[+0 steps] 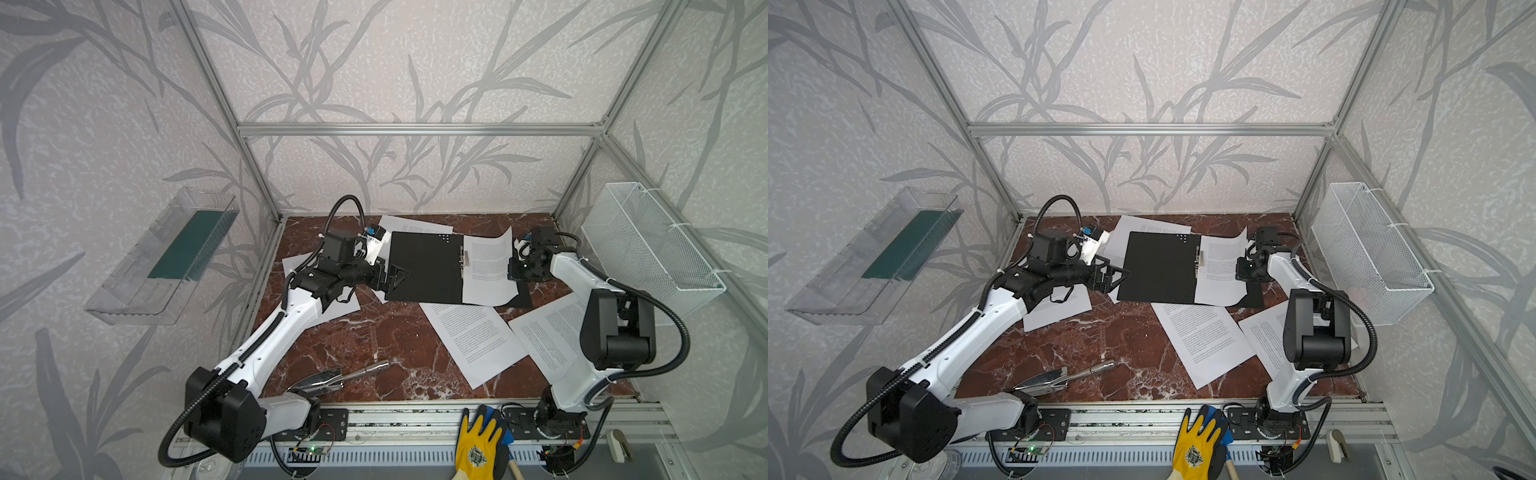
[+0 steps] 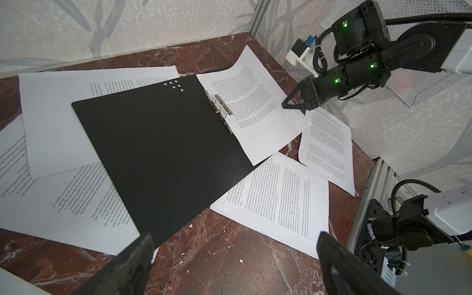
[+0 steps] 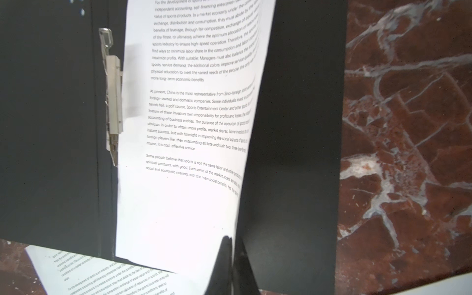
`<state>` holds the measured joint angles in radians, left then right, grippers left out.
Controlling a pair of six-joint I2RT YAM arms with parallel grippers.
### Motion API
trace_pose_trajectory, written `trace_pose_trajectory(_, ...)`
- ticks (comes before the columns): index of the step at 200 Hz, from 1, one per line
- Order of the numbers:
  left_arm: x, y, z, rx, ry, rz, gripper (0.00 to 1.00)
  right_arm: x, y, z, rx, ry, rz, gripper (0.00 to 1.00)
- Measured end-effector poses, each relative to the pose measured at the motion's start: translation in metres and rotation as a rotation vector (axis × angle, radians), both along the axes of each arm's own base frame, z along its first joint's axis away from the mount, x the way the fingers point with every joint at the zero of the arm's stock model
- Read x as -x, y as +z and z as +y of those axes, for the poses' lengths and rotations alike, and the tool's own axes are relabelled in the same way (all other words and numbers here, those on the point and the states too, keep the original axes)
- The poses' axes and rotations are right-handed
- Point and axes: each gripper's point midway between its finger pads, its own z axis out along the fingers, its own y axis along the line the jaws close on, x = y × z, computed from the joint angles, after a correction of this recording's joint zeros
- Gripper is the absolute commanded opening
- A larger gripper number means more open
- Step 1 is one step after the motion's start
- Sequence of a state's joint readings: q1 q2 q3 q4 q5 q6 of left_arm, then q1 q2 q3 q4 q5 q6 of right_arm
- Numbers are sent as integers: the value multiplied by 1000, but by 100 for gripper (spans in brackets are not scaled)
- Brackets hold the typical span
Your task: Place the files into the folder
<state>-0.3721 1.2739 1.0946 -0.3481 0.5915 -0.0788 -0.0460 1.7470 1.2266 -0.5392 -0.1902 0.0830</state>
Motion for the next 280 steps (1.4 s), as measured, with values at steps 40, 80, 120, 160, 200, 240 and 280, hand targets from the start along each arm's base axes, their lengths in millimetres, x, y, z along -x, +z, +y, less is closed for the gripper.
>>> trace_pose_trajectory(40,-4,-10,-1,-11,1,26,99,-2,-4,-3,30,24,2,0)
trace_pose_trajectory(80,-7,-17,-1,-21,6,42,99,-7,-5,-7,70,51,-19,0)
trace_pose_trajectory(120,-7,-18,-1,-22,7,43,99,-8,-20,-6,100,101,2,0)
trace_pose_trajectory(160,-8,-20,-2,-24,7,50,99,-10,-20,-10,137,125,-8,0)
trace_pose_trajectory(200,-8,-21,-2,-25,7,53,99,-11,-20,-11,149,132,-14,0)
trace_pose_trajectory(240,-8,-22,-2,-25,7,53,99,-11,-20,-12,164,140,-14,1)
trace_pose_trajectory(280,-9,-24,-2,-27,7,59,99,-11,-20,-12,173,144,-12,17)
